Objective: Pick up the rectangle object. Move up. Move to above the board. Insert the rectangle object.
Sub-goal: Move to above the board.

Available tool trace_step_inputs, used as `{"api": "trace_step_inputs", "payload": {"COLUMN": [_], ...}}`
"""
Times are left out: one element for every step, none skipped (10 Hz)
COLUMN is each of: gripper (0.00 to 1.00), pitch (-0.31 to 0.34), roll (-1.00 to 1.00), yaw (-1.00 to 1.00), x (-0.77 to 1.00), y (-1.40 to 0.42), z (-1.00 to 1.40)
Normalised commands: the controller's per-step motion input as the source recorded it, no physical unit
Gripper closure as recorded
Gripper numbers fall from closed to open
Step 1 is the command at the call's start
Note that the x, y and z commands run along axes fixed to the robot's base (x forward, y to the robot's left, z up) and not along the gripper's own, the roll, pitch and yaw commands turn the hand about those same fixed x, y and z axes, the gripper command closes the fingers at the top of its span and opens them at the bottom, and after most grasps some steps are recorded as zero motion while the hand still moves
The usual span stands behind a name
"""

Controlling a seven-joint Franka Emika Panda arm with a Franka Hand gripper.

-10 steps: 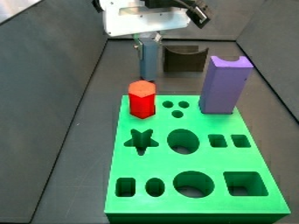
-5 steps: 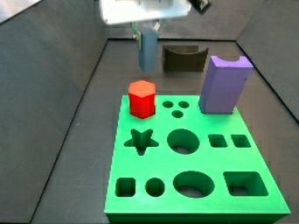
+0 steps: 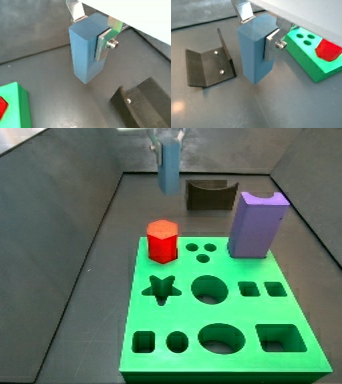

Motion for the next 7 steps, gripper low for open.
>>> {"api": "trace_step_inputs", "payload": {"gripper": [1.00, 1.00, 1.00, 1.00, 1.00, 1.00, 1.00], "pitch": [0.009, 0.017, 0.020, 0.036, 0.058, 0.069, 0.077], "roll": [0.15, 0.14, 0.13, 0.12, 0.11, 0.10, 0.10], "yaw": [0.00, 0.01, 0.01, 0.02, 0.02, 0.03, 0.03], "x": [-0.07, -0.07, -0.06, -0.05, -0.04, -0.02, -0.01], "y": [-0.04, -0.04, -0.04, -0.05, -0.05, -0.05, -0.04], "z": [1.00, 1.00, 1.00, 1.00, 1.00, 0.99, 0.87]}}
